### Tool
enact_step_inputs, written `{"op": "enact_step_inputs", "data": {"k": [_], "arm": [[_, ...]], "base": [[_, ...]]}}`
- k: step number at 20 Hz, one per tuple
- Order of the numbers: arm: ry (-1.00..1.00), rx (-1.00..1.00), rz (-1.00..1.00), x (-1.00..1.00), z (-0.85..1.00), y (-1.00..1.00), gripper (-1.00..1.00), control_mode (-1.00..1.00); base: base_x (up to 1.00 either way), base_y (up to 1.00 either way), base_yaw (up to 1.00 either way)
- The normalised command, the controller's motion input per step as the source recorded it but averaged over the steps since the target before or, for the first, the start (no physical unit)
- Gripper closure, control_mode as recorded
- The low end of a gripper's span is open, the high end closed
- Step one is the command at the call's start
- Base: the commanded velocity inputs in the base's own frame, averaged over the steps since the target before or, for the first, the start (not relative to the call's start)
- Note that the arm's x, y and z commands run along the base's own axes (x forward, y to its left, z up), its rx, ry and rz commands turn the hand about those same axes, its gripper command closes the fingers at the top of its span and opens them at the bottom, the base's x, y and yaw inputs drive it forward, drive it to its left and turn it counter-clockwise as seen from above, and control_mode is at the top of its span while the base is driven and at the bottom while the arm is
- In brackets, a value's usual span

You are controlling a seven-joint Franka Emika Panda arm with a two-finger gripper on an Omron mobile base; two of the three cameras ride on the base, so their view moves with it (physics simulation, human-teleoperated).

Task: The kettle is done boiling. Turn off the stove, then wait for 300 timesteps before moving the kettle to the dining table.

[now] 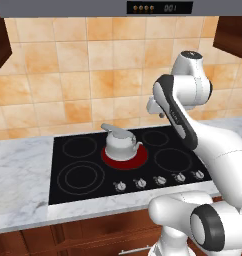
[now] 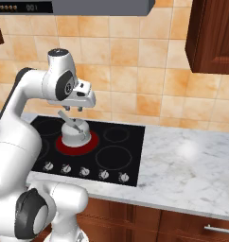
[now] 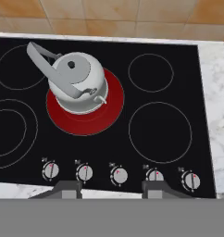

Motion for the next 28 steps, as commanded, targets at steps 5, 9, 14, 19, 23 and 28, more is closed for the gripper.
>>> {"op": "enact_step_inputs", "data": {"k": [5, 9, 14, 19, 23, 28], "arm": [[0.00, 0.00, 0.00, -0.02, -0.02, 0.00, -1.00, -1.00], [0.00, 0.00, 0.00, -0.04, -0.11, -0.01, -1.00, -1.00], [0.03, -0.03, 0.01, 0.00, -0.15, 0.00, -1.00, -1.00], [0.00, -0.03, 0.01, -0.20, -0.12, -0.02, -1.00, -1.00], [0.00, 0.00, 0.01, -0.27, -0.08, -0.04, -1.00, -1.00], [0.00, 0.00, 0.04, -0.31, -0.11, -0.04, -1.00, -1.00]], "base": [[0.00, 0.00, 0.00], [0.00, 0.00, 0.00], [0.00, 0.00, 0.00], [0.00, 0.00, 0.00], [0.00, 0.00, 0.00], [0.00, 0.00, 0.00]]}}
